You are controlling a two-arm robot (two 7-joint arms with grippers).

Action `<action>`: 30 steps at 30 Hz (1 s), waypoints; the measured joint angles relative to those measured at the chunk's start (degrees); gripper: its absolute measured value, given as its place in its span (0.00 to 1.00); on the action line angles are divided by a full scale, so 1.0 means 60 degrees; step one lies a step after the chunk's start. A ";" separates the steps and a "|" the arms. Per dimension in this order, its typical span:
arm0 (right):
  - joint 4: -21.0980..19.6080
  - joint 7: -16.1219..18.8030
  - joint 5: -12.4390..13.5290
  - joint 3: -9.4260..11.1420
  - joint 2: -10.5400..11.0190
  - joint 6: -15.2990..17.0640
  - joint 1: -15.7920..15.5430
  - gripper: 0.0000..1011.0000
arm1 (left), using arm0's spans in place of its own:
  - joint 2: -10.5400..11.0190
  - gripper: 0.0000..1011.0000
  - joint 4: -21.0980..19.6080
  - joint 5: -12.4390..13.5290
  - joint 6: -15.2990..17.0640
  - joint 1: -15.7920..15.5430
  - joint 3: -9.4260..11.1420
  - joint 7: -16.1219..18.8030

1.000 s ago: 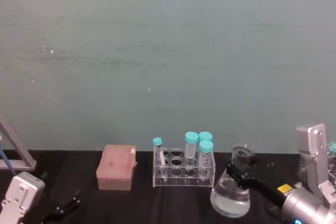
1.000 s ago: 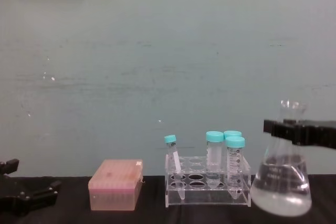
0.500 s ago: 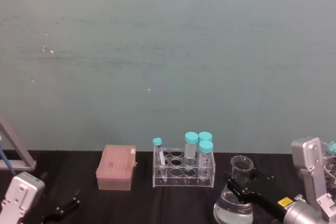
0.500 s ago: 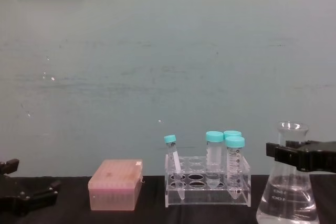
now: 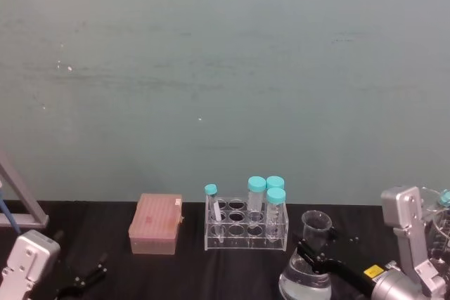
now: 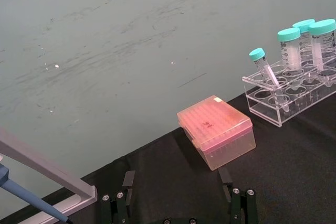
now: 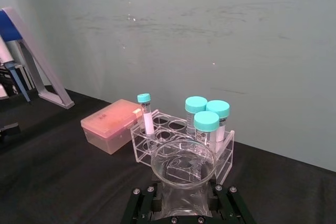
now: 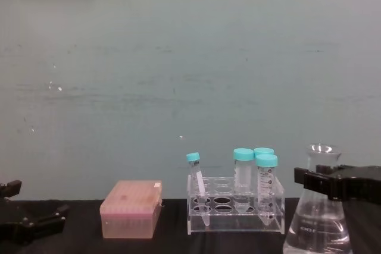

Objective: Pick up the beaker with the right gripper, shake it three times, and then put it down.

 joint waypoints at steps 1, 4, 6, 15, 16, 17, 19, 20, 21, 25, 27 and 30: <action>0.0045 0.0020 -0.0003 -0.0021 -0.0024 -0.0008 0.0039 0.46 | 0.0000 0.99 0.0000 0.0000 0.0000 0.0001 0.0000 0.0000; 0.0118 0.0054 -0.0005 -0.0064 -0.0066 -0.0010 0.0103 0.45 | 0.0000 0.99 0.0000 0.0000 0.0000 0.0000 0.0000 0.0000; 0.0156 0.0081 -0.0005 -0.0085 -0.0082 -0.0008 0.0134 0.45 | 0.0000 0.99 0.0000 0.0001 0.0000 0.0001 0.0000 0.0000; 0.0299 0.0118 0.0038 -0.0159 -0.0140 0.0099 0.0231 0.45 | 0.0000 0.99 0.0000 0.0000 0.0000 0.0001 0.0000 0.0000; 0.0304 0.0118 0.0039 -0.0162 -0.0142 0.0107 0.0235 0.46 | 0.0000 0.99 0.0000 0.0000 0.0000 0.0000 -0.0001 0.0001; 0.0307 0.0117 0.0041 -0.0166 -0.0145 0.0128 0.0240 0.45 | 0.0000 0.99 0.0000 0.0000 0.0000 0.0000 -0.0001 0.0001; 0.0309 0.0108 0.0043 -0.0170 -0.0148 0.0162 0.0241 0.45 | 0.0000 0.99 0.0000 0.0000 0.0000 0.0000 -0.0001 0.0000; 0.0309 0.0105 0.0043 -0.0171 -0.0148 0.0168 0.0244 0.46 | 0.0000 0.99 0.0000 0.0000 0.0000 0.0000 0.0000 0.0000; 0.0310 0.0104 0.0043 -0.0173 -0.0149 0.0172 0.0247 0.45 | 0.0000 0.99 0.0000 0.0000 0.0000 0.0000 0.0000 0.0000; 0.0336 0.0099 0.0041 -0.0183 -0.0156 0.0183 0.0264 0.46 | 0.0000 0.99 0.0000 0.0000 0.0000 0.0000 0.0000 0.0000; 0.0336 0.0076 0.0037 -0.0183 -0.0161 0.0186 0.0266 0.45 | 0.0000 0.99 0.0000 0.0000 0.0000 0.0000 0.0000 0.0000; 0.0341 0.0047 0.0025 -0.0183 -0.0172 0.0185 0.0275 0.46 | 0.0000 0.99 0.0000 0.0000 0.0000 0.0000 0.0000 0.0000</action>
